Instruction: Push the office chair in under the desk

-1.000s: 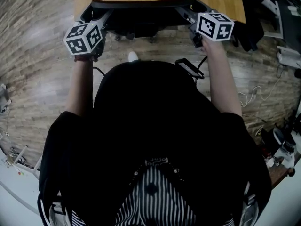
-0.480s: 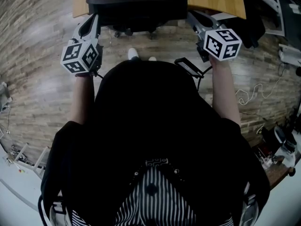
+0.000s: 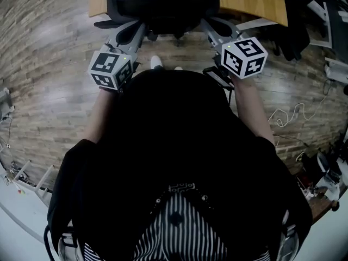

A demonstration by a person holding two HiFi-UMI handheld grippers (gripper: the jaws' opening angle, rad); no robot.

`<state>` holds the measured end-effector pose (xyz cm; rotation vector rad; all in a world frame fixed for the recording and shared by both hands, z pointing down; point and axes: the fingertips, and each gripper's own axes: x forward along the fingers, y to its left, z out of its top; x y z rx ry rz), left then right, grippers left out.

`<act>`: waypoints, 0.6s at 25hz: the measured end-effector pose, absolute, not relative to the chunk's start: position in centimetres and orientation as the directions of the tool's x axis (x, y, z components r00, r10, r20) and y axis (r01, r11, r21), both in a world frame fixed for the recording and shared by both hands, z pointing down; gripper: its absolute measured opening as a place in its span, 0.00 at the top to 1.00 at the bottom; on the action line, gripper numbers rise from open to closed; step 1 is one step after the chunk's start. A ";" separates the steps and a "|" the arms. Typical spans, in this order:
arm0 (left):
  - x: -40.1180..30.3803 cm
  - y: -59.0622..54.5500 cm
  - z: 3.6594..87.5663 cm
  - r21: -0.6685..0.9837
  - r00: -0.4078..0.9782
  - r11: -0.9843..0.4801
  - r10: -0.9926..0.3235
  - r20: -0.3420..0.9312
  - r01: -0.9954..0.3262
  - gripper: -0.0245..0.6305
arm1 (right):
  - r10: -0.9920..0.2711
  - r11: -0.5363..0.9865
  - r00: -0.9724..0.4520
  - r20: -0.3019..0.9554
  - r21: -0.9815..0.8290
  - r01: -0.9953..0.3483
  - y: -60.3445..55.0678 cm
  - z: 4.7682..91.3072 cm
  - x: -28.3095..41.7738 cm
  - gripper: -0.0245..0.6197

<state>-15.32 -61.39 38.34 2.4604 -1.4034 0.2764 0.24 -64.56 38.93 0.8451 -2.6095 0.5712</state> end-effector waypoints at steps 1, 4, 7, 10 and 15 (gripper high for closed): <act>-14.9 -61.3 38.3 0.159 0.519 -0.495 -0.797 0.309 -0.854 0.95 | -0.469 0.748 -0.772 0.429 -0.272 -0.606 -64.2 39.0 -0.1 0.96; -14.0 -60.7 38.7 0.161 0.551 -0.529 -0.771 0.318 -0.833 0.95 | -0.436 0.766 -0.785 0.439 -0.276 -0.580 -62.8 39.3 -0.9 0.96; -13.8 -60.8 39.0 0.168 0.559 -0.534 -0.764 0.323 -0.828 0.95 | -0.430 0.767 -0.786 0.444 -0.280 -0.577 -62.4 39.6 -0.8 0.96; -13.6 -61.0 39.3 0.172 0.561 -0.536 -0.761 0.325 -0.827 0.95 | -0.433 0.760 -0.781 0.450 -0.284 -0.585 -62.4 39.9 -0.1 0.96; -13.5 -60.6 39.2 0.168 0.568 -0.545 -0.756 0.325 -0.821 0.95 | -0.446 0.751 -0.773 0.451 -0.281 -0.597 -62.4 39.6 0.1 0.96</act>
